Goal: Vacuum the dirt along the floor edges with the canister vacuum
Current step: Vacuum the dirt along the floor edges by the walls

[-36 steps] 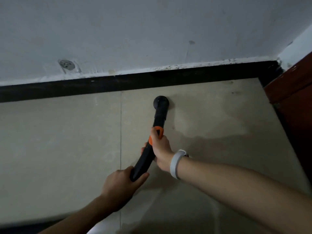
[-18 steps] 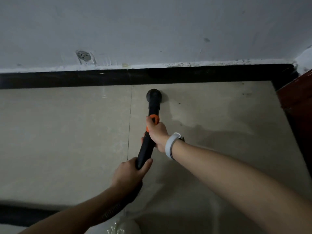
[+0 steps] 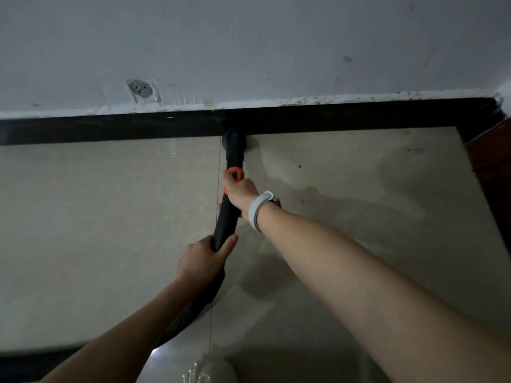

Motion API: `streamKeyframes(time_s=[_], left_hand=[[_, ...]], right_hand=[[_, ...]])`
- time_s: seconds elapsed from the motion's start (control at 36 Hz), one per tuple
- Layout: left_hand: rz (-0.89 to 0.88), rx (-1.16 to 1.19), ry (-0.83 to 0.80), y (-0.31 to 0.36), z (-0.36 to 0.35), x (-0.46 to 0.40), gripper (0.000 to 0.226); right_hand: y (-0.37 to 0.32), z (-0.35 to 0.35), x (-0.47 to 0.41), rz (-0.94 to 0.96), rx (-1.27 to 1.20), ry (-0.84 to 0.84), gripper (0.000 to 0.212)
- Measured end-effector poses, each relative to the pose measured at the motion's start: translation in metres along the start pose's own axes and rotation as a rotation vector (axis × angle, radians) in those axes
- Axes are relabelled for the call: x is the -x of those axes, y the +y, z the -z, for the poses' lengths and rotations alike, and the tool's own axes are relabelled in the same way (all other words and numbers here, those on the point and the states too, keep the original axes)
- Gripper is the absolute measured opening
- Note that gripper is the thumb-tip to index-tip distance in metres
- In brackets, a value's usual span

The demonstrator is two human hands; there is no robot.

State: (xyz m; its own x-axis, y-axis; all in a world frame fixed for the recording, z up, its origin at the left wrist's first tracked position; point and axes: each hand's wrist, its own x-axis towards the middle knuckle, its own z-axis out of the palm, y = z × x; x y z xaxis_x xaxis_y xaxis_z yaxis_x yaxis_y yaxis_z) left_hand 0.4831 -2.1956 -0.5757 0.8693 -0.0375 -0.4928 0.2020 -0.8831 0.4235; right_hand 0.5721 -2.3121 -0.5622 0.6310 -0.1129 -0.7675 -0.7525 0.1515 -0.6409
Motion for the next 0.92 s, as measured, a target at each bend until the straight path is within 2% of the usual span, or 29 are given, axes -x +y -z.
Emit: streamKeyframes(time_s=[0.06, 0.14, 0.22, 0.47, 0.56, 0.81, 0.92], left_hand=[[-0.007, 0.007, -0.021, 0.005, 0.001, -0.002, 0.048], [-0.034, -0.006, -0.04, 0.011, 0.003, 0.0, 0.045], [-0.08, 0.015, -0.117, 0.013, 0.002, 0.004, 0.041], [-0.083, 0.151, -0.253, 0.021, -0.002, 0.025, 0.039], [-0.108, 0.116, -0.288, 0.025, -0.003, 0.036, 0.037], [-0.206, 0.041, -0.363, 0.064, -0.022, 0.039, 0.039], [-0.229, -0.026, -0.359, 0.088, -0.033, 0.032, 0.046]], right_hand=[[0.0, -0.002, -0.002, 0.018, 0.021, 0.027, 0.062], [0.008, 0.002, -0.012, 0.051, 0.085, 0.11, 0.077], [0.015, 0.013, -0.006, 0.038, 0.075, 0.167, 0.064], [0.03, 0.036, 0.015, 0.012, 0.176, 0.306, 0.059], [0.041, 0.047, 0.02, -0.022, 0.179, 0.324, 0.061], [0.046, 0.099, 0.027, -0.019, 0.054, 0.379, 0.045], [0.039, 0.131, 0.026, -0.025, 0.043, 0.384, 0.048]])
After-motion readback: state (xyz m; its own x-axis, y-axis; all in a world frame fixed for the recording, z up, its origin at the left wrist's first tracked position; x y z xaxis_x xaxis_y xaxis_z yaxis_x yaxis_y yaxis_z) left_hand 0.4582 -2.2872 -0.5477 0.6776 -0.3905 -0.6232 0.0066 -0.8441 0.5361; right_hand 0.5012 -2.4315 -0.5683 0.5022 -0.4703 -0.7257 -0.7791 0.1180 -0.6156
